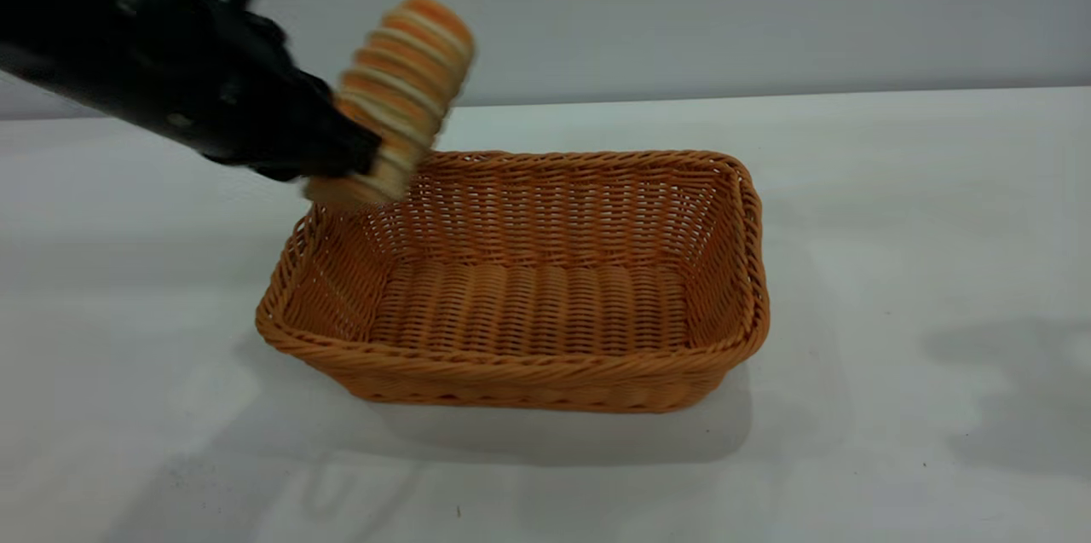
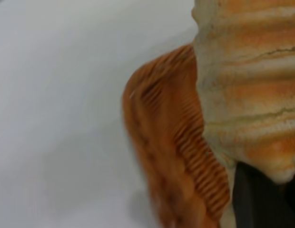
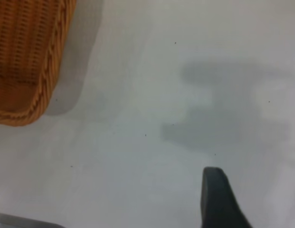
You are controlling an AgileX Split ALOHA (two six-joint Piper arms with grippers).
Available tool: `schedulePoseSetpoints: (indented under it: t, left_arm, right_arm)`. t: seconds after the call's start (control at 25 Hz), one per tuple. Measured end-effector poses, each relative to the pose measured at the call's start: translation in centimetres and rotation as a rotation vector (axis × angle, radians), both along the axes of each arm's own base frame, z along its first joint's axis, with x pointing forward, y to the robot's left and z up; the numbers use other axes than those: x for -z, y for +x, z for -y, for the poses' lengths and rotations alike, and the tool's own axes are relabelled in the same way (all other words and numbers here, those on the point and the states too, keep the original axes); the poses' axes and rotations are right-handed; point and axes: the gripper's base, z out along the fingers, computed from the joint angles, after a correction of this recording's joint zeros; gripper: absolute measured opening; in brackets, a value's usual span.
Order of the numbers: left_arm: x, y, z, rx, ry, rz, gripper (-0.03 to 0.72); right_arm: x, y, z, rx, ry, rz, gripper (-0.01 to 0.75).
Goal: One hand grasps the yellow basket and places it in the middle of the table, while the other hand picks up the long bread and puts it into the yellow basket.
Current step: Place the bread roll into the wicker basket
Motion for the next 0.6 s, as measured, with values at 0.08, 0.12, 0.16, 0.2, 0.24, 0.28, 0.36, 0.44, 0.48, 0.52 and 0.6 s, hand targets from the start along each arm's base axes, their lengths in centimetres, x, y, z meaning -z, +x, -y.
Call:
schedulePoseSetpoints:
  t: [0.08,0.12,0.16,0.2,0.24,0.28,0.36,0.44,0.48,0.52,0.6]
  left_arm:
    - [1.2,-0.1,1.0,0.015,0.0,0.003,0.06]
    - [1.6,-0.2,1.4,0.023,0.001,-0.005,0.069]
    - [2.1,-0.4,1.8,0.032,0.004,-0.02,0.086]
    - [2.6,-0.6,2.0,0.041,0.011,-0.036,0.112]
    - [2.9,-0.8,2.3,0.048,0.015,-0.049,0.15]
    - [3.2,-0.9,2.3,0.05,0.019,-0.06,0.189]
    - [3.4,-1.0,2.3,0.049,0.021,-0.08,0.297]
    - [3.1,-1.2,2.3,0.038,0.014,-0.108,0.393]
    - [2.8,-1.4,2.2,0.029,0.008,-0.138,0.437]
    - [2.4,-1.7,2.2,0.029,0.005,-0.173,0.472]
    - [0.7,-1.9,2.0,0.034,-0.005,-0.236,0.506]
  right_arm:
    - [0.0,0.0,0.0,0.0,0.0,0.0,0.436]
    - [0.0,0.0,0.0,0.0,0.0,0.0,0.436]
    - [0.0,0.0,0.0,0.0,0.0,0.0,0.436]
    - [0.0,0.0,0.0,0.0,0.0,0.0,0.436]
    - [0.0,0.0,0.0,0.0,0.0,0.0,0.436]
    - [0.0,0.0,0.0,0.0,0.0,0.0,0.436]
    - [0.0,0.0,0.0,0.0,0.001,0.0,0.436]
    - [0.0,0.0,0.0,0.0,0.001,0.0,0.436]
    - [0.0,0.0,0.0,0.0,0.001,0.0,0.436]
    - [0.0,0.0,0.0,0.0,0.001,0.0,0.436]
    - [0.0,0.0,0.0,0.0,0.001,-0.001,0.436]
